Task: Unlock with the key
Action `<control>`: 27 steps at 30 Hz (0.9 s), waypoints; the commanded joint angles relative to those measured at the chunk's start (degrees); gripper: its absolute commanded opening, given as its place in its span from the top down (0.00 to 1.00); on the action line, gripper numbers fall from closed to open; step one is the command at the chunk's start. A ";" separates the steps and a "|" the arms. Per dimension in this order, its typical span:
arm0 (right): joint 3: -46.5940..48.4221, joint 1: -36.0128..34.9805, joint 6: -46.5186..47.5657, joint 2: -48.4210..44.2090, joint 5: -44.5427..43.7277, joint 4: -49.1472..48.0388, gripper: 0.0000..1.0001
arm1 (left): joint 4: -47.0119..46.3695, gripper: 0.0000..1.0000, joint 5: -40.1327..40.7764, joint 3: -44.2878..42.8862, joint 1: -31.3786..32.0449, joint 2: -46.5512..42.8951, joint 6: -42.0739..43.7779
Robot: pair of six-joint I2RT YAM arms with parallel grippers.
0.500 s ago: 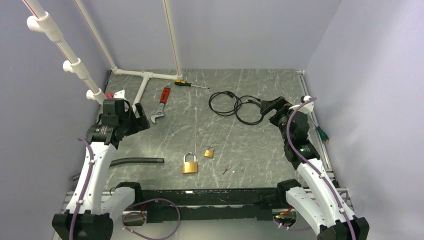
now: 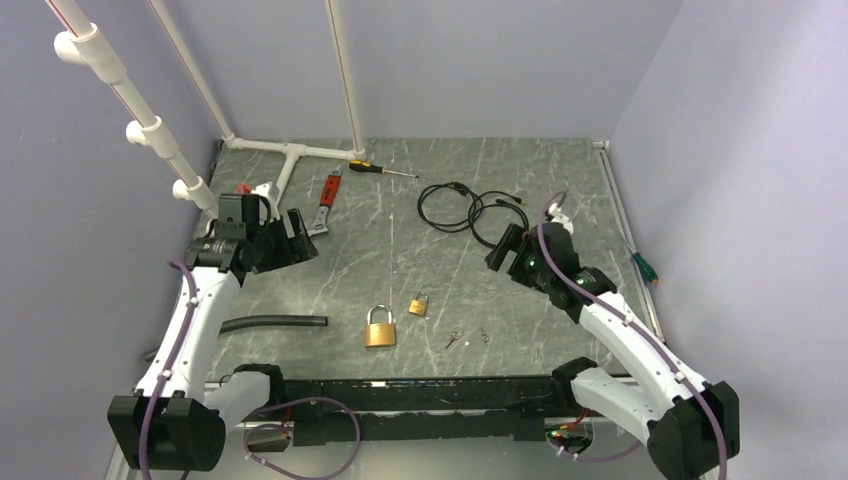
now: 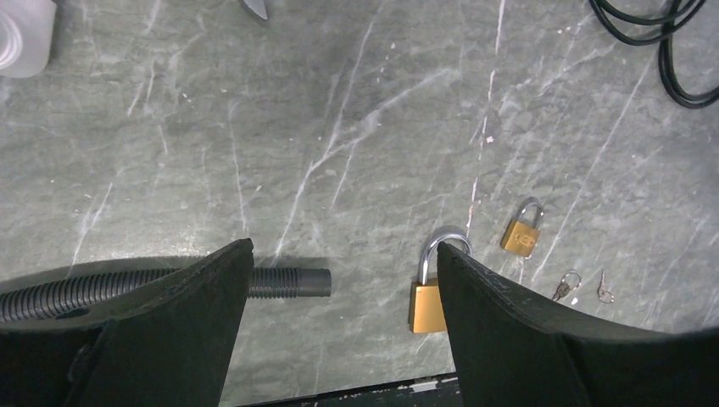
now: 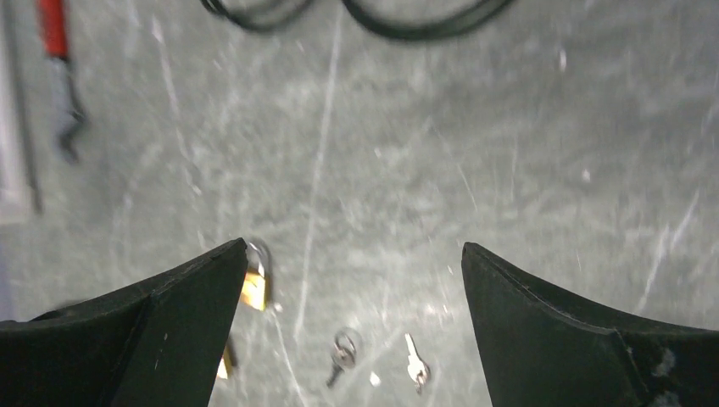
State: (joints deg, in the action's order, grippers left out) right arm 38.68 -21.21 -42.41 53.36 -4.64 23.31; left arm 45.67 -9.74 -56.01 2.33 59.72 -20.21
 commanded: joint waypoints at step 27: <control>-4.57 -24.63 -7.09 12.05 -2.29 13.30 0.59 | -1.46 0.18 -1.17 -0.85 0.43 -0.62 0.69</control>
State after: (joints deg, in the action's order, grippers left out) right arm 34.52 -44.95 -48.10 65.04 -6.35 36.99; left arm 45.28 -10.74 -56.01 2.61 58.98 -20.21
